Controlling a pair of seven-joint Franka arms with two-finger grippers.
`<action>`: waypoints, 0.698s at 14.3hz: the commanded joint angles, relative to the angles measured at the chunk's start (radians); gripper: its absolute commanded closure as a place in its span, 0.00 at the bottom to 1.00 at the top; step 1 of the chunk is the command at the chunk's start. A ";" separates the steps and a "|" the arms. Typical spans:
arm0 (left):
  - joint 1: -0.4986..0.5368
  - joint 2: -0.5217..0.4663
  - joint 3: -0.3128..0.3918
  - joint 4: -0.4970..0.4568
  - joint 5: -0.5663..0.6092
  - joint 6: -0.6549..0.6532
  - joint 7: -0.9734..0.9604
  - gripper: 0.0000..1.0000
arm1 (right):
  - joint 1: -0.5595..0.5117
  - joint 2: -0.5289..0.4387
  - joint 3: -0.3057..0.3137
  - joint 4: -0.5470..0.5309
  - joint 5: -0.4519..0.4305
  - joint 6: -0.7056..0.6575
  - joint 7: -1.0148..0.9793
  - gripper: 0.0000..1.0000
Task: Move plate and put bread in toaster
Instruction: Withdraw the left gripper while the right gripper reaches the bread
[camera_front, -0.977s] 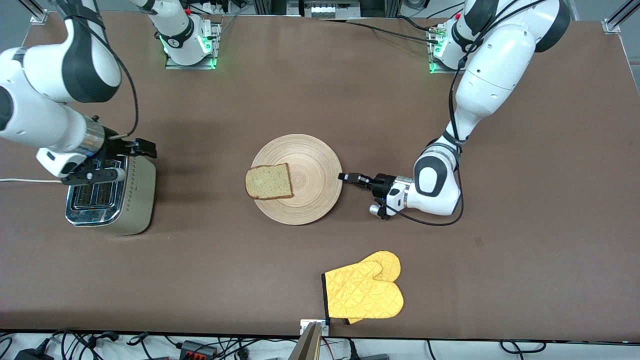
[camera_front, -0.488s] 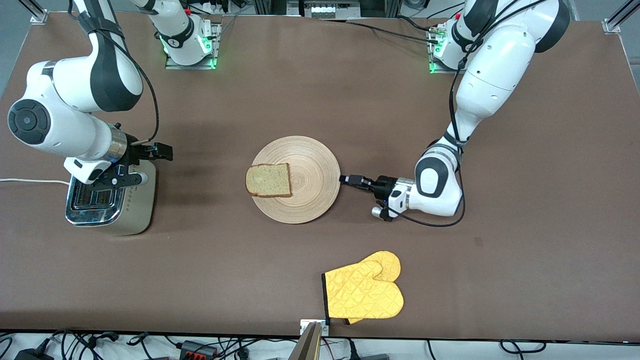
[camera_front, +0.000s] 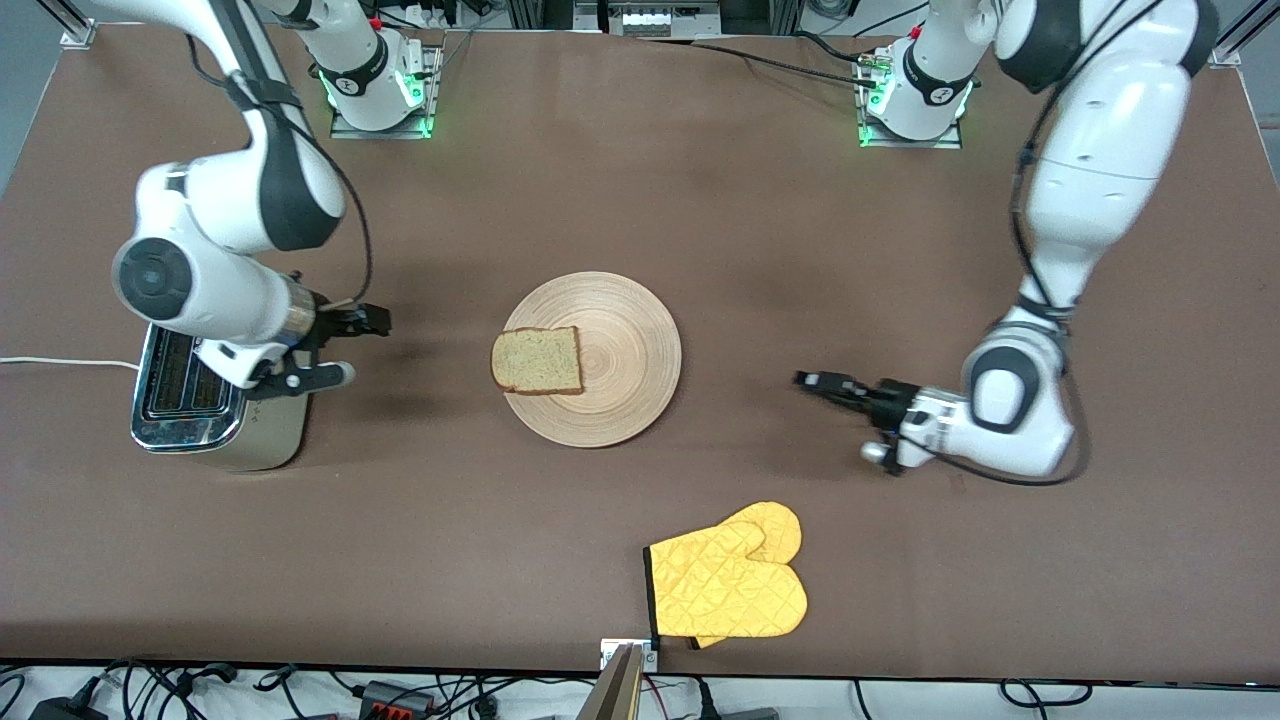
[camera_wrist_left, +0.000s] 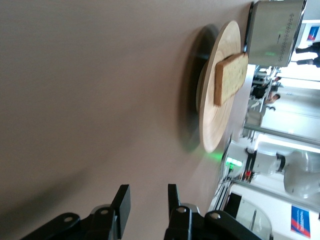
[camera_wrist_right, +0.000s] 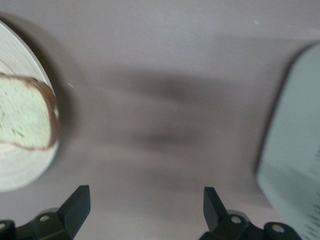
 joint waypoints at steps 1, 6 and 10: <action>0.092 -0.034 -0.004 0.121 0.179 -0.161 -0.043 0.63 | 0.074 0.057 -0.003 0.006 0.009 0.093 0.085 0.00; 0.133 -0.291 -0.018 0.177 0.534 -0.292 -0.193 0.63 | 0.150 0.147 -0.003 0.008 0.042 0.219 0.190 0.00; 0.095 -0.420 -0.033 0.177 0.679 -0.295 -0.268 0.14 | 0.176 0.190 -0.003 0.009 0.188 0.289 0.197 0.23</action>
